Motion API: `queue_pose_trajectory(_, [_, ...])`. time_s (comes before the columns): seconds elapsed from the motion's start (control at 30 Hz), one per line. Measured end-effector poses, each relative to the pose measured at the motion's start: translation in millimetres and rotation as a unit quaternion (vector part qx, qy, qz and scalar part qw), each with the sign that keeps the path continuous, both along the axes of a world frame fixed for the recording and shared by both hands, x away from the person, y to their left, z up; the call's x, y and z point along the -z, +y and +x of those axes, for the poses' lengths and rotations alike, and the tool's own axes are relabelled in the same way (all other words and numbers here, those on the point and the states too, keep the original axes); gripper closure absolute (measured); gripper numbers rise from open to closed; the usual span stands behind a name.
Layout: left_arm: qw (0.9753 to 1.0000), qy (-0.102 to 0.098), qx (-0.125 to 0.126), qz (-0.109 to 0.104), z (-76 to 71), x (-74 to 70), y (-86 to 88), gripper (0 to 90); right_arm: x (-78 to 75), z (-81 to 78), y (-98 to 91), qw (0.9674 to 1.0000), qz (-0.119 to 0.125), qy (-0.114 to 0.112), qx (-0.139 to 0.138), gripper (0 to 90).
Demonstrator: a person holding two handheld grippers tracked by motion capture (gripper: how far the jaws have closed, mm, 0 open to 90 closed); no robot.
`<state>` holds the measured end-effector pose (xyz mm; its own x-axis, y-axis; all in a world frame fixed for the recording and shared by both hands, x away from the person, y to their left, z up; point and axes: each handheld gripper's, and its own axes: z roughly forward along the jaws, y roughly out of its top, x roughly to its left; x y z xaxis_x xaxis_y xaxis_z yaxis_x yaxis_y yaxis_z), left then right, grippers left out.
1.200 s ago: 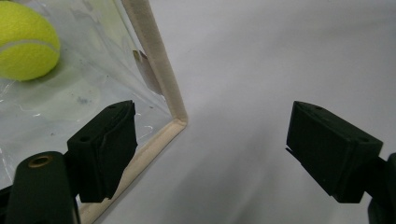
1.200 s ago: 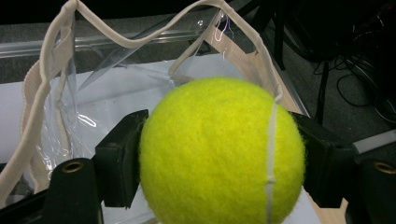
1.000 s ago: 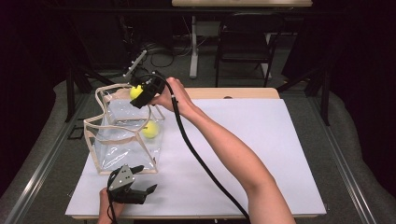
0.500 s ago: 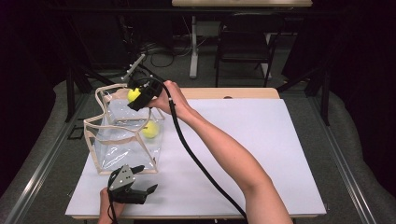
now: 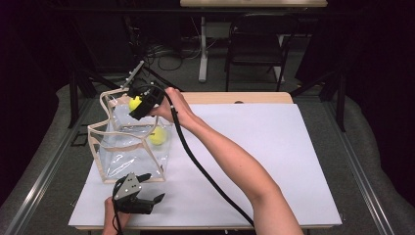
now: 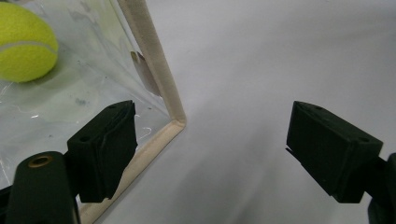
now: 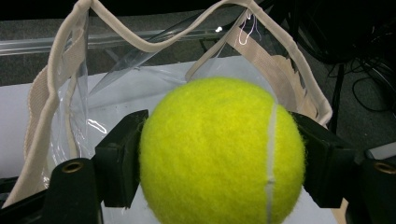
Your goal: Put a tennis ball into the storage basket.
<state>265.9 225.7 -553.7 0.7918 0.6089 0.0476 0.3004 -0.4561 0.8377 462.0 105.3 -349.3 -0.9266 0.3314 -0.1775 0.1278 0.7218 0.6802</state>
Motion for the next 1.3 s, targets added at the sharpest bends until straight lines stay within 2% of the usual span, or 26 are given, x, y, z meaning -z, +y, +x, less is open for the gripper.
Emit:
queue_pose_trajectory(0.33, [1.0,0.0,0.001,0.0,-0.3,-0.3,0.0,16.2,5.9,-1.2,8.6,1.0,-0.008,0.003,-0.004,26.0])
queue_pose_trajectory(1.3, [1.0,0.0,0.002,-0.002,-0.2,-0.4,0.3,16.2,17.5,4.5,16.8,0.9995,-0.024,0.018,-0.007,25.6])
